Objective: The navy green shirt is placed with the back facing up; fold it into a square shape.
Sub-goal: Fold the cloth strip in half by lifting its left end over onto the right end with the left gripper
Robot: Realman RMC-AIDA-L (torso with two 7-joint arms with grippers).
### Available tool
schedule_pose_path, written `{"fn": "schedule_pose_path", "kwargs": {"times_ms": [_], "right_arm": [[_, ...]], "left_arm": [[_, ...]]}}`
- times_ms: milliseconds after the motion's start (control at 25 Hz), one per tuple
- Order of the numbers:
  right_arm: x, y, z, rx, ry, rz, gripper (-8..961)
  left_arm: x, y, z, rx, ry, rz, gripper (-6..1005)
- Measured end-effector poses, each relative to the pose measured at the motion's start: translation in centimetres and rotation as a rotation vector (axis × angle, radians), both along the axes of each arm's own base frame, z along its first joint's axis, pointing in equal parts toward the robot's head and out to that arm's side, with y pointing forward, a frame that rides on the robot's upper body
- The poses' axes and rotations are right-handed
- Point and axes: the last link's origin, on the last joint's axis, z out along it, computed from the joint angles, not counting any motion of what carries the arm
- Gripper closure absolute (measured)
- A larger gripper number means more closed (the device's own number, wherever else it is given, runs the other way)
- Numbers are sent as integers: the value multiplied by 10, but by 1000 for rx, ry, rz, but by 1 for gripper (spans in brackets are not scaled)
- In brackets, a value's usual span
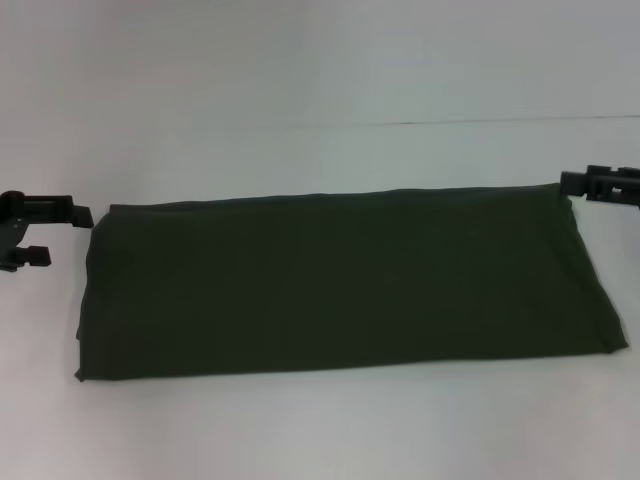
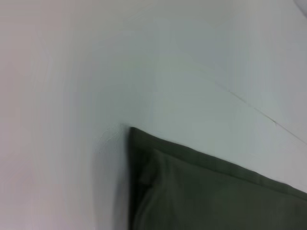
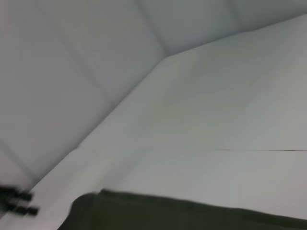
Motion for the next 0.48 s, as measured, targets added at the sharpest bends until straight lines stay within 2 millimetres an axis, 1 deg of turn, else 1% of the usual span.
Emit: {"fn": "schedule_pose_path", "kwargs": {"times_ms": [120, 320, 480], "right_arm": [[1, -6, -6, -15, -20, 56, 83], [9, -16, -11, 1, -19, 107, 79], [12, -22, -19, -4, -37, 146, 75]], "left_arm": [[-4, 2, -5, 10, 10, 30, 63], [-4, 4, -13, 24, 4, 36, 63], [-1, 7, -14, 25, 1, 27, 63]]}}
